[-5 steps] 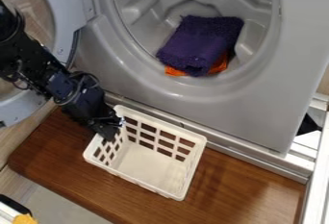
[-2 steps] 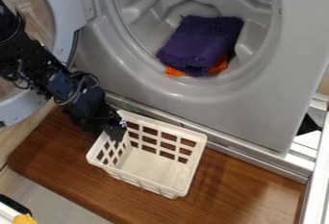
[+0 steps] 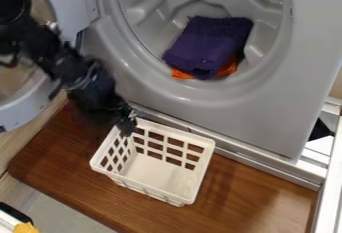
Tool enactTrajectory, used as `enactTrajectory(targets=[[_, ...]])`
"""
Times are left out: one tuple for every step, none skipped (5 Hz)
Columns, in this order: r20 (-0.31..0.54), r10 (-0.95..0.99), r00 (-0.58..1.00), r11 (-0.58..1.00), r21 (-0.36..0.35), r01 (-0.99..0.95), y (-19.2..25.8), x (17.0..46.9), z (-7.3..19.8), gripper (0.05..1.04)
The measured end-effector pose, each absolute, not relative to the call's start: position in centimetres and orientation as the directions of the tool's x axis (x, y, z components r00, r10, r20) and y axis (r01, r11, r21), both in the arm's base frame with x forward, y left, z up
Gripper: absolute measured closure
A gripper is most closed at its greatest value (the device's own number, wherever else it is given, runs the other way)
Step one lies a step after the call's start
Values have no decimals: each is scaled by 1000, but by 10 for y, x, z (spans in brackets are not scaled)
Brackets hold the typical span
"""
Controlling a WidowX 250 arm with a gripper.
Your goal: Move the laundry basket in front of the washing machine
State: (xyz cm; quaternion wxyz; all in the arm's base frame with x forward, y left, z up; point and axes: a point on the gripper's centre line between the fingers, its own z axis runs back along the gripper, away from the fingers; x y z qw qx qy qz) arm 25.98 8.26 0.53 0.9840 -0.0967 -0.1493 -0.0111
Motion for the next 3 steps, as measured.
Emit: enactTrajectory(targets=[[278, -69, 958, 990, -103, 101, 71, 264, 28, 84], [277, -136, 951, 987, -51, 156, 61, 267, 48, 84], [301, -157, 941, 984, -38, 176, 55, 270, 56, 84]])
